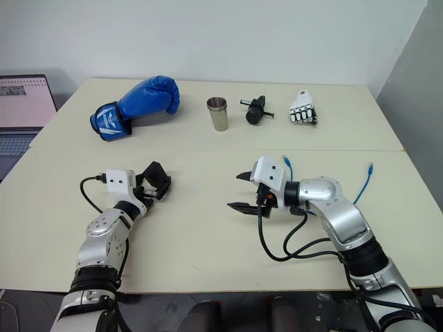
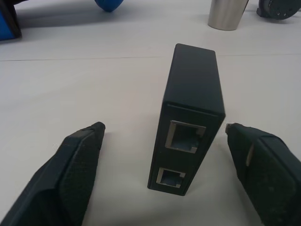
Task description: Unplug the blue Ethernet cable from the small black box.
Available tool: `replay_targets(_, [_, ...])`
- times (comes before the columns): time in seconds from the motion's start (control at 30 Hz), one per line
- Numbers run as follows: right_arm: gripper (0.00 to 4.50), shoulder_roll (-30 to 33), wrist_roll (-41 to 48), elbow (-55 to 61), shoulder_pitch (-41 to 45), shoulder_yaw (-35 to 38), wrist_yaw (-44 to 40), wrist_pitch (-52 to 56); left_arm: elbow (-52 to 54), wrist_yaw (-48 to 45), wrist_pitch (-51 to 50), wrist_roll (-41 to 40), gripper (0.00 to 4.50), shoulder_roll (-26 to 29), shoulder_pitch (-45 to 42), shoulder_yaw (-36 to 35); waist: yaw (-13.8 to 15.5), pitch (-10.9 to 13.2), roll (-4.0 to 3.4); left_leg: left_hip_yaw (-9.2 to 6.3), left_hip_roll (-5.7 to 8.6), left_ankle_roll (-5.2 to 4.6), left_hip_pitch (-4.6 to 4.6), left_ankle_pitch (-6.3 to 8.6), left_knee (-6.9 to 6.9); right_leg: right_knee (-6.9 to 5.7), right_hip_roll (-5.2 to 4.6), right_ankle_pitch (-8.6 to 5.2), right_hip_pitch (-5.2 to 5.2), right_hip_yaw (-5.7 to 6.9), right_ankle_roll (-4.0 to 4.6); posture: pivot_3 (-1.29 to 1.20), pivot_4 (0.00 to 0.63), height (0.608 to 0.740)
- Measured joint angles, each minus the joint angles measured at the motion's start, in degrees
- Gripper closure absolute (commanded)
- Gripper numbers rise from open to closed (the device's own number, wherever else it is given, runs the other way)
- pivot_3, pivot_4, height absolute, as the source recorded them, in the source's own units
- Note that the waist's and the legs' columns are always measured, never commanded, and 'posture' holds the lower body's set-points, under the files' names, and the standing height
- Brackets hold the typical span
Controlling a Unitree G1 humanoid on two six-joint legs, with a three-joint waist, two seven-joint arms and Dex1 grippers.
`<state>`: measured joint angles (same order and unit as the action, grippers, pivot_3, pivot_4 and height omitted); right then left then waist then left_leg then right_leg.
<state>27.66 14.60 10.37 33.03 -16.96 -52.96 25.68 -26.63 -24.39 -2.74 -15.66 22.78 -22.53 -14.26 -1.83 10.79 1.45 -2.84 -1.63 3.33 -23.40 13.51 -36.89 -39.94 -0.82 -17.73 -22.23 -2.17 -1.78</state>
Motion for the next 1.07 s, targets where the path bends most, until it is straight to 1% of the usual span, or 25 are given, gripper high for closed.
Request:
replay_targets(0.13, [0.68,0.1,-0.01,0.21,-0.06,-0.09,-0.34,0.13,2.97,-0.39,-0.8,-0.16,0.07,0.2,2.15,-0.1,-0.07,0.0,0.0,0.0,-0.01,0.0,0.0,0.0,0.0,0.01,0.0,0.0,-0.01,-0.02,0.0,0.0,0.15,0.74])
replay_targets(0.27, [0.68,1.12,0.29,2.28,-0.99,0.07,-0.63,1.99,9.64,-1.49,-3.71,-0.28,0.07,2.11,7.18,-0.15,-0.04,0.0,0.0,-0.03,-0.03,0.0,-0.01,0.0,0.02,0.02,-0.01,0.0,-0.01,-0.02,0.0,0.0,0.15,0.74])
replay_targets(0.33, [0.68,1.76,1.6,4.11,-2.48,0.9,-0.62,3.71,15.12,-2.68,-6.39,-0.15,0.07,4.98,10.33,-0.02,0.0,0.0,0.0,-0.07,-0.05,0.0,-0.02,0.0,0.02,0.02,-0.02,0.0,0.0,-0.03,0.01,0.0,0.15,0.74])
replay_targets(0.43, [0.68,3.67,3.79,6.44,-5.24,3.84,-0.47,6.25,21.77,-6.84,-7.86,0.73,0.07,11.54,13.85,0.44,0.03,0.01,-0.01,-0.07,-0.04,0.0,-0.01,0.0,0.04,0.01,-0.07,-0.01,0.01,-0.03,0.01,0.0,0.15,0.74])
replay_targets(0.57, [0.68,6.39,5.98,9.13,-7.66,8.44,-0.23,7.42,26.25,-11.72,-11.5,0.6,0.07,18.89,14.46,0.39,0.2,0.01,0.0,-0.03,-0.01,0.0,-0.02,0.0,0.04,0.06,-0.07,-0.01,0.1,0.01,0.0,0.0,0.15,0.74])
replay_targets(0.63, [0.68,8.92,7.36,9.37,-8.56,11.73,-0.91,7.43,28.4,-12.93,-16.92,-0.83,0.07,21.31,13.71,-0.18,0.19,0.01,-0.01,0.02,0.0,0.0,0.02,0.0,0.04,0.05,-0.06,-0.01,0.1,0.02,-0.01,0.0,0.15,0.74])
replay_targets(0.7, [0.68,10.77,8.71,9.41,-9.01,14.24,-1.86,7.49,29.33,-14.5,-19.61,-2.37,0.07,22.61,13.23,-0.72,0.11,0.01,-0.01,0.05,-0.02,0.0,0.03,0.0,0.05,0.04,0.0,-0.01,0.08,0.03,-0.01,0.0,0.15,0.74])
replay_targets(0.87, [0.68,16.77,15.08,9.2,-9.08,20.93,-6.36,9.99,30.86,-22.8,-21.28,-5.79,0.07,28.44,12.92,-1.4,-0.07,0.04,-0.01,0.14,-0.06,0.0,0.06,0.0,0.16,0.06,0.04,-0.02,0.02,-0.01,0.01,0.0,0.15,0.74])
replay_targets(0.97, [0.68,19.57,16.49,8.8,-9.09,22.87,-7.57,11.19,30.82,-26.01,-22.0,-7.05,0.07,30.03,12.79,-1.57,-0.08,0.04,-0.01,0.21,-0.07,0.0,0.07,0.0,0.17,0.06,0.04,-0.02,0.03,-0.02,0.01,0.0,0.15,0.74])
replay_targets(1.07, [0.68,20.67,17.18,8.43,-9.32,23.19,-8.02,11.62,30.51,-27.7,-22.5,-7.75,0.07,30.23,12.42,-1.57,-0.03,0.04,-0.01,0.27,-0.07,0.0,0.05,0.0,0.16,0.07,0.04,-0.02,0.03,-0.02,0.0,0.0,0.15,0.74])
